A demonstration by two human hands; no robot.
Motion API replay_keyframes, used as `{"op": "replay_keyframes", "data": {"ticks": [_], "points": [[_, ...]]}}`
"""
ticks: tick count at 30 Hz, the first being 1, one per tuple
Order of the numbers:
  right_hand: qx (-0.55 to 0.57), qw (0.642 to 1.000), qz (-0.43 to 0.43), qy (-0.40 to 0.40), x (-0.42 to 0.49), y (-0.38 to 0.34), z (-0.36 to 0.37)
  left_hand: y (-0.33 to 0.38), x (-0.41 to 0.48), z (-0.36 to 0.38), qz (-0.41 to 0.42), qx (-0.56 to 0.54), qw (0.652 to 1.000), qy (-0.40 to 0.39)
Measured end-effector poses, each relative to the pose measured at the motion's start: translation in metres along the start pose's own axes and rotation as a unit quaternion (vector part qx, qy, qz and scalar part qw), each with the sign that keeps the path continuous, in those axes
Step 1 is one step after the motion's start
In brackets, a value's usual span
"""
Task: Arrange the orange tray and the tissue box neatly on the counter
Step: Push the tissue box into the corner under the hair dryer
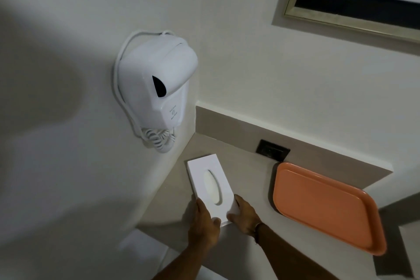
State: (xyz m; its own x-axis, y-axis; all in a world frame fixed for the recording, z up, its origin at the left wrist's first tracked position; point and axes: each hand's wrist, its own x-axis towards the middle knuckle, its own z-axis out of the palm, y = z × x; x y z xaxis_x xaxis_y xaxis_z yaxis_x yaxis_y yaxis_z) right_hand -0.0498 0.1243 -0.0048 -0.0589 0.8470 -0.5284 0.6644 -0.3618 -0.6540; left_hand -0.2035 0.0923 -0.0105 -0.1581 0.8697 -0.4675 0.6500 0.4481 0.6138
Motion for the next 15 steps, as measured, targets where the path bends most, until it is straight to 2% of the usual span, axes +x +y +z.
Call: {"op": "replay_keyframes", "data": {"ticks": [7, 15], "points": [[0.030, 0.999, 0.009, 0.030, 0.007, -0.008, 0.010, -0.003, 0.015, -0.012, 0.001, -0.017, 1.000, -0.002], [0.083, 0.994, 0.030, 0.066, 0.042, -0.052, 0.024, 0.003, 0.067, -0.061, 0.031, -0.004, 0.999, 0.011]]}}
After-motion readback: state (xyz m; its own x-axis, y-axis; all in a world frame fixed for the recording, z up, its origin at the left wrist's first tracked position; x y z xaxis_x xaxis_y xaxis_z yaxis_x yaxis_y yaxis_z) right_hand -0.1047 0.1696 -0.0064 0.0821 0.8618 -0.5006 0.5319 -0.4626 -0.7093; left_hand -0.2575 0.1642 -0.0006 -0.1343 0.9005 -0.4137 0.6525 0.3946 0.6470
